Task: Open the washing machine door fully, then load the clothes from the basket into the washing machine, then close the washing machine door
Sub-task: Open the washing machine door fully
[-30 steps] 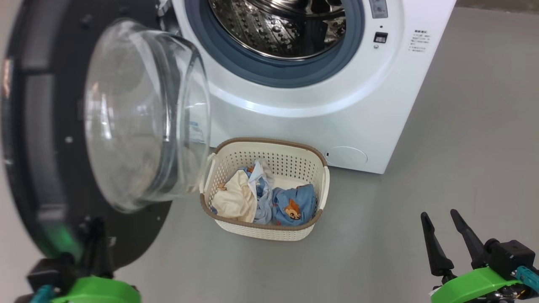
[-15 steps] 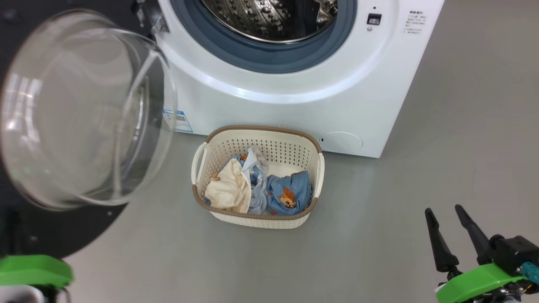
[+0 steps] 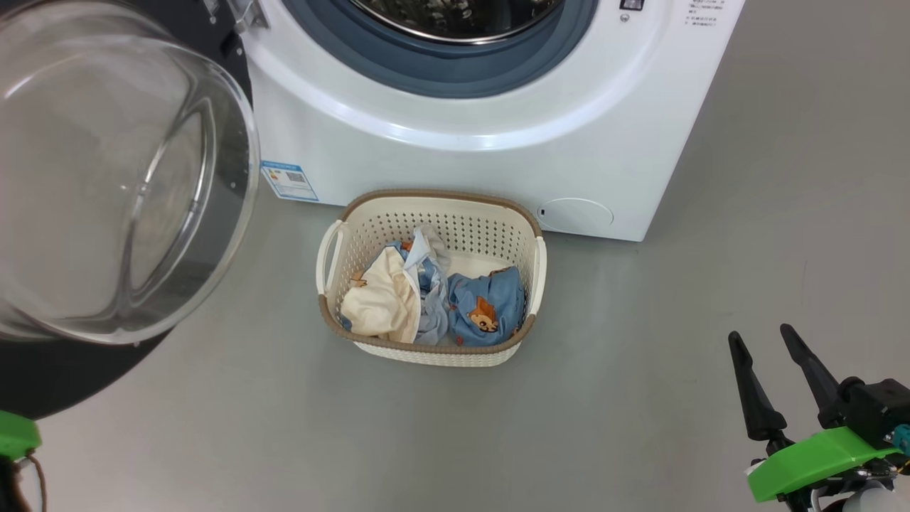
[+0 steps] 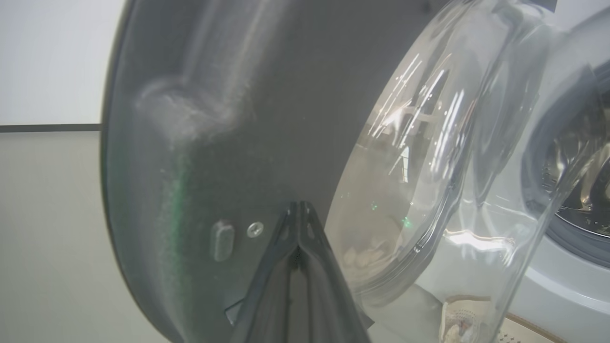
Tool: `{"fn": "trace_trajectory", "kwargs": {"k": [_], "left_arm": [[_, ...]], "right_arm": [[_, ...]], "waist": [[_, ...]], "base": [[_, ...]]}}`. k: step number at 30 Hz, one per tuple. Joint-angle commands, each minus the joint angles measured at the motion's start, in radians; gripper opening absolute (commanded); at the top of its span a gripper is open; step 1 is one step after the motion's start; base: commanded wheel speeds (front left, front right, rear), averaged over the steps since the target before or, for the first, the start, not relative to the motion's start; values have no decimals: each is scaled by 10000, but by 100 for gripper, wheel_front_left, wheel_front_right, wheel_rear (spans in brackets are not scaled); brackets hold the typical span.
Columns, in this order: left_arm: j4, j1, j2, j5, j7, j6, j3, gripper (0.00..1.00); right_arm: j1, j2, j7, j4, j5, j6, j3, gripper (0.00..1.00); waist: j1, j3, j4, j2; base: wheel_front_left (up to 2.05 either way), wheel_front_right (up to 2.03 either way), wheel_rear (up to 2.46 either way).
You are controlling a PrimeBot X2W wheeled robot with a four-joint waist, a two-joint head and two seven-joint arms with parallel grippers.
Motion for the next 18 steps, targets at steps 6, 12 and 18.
{"fn": "trace_trajectory", "kwargs": {"k": [6,12,18], "left_arm": [[435,-833,603,548,-102,-263,913,0],[406,-947,396,957,-102,-483,1410,0],[-216,-635,48,1654,-102,-862,1480,0]], "right_arm": [[-349,-201,-120,-254,-8,25,229,100],[-445,-128,-120,-211,11,25,247,100],[-386,19,-120,-167,51,25,76,100]], "waist": [[0,157,-77,-1],[0,140,-143,-1],[0,-82,-158,-1]], "base": [[0,0,0],[0,0,0],[0,0,0]]}}
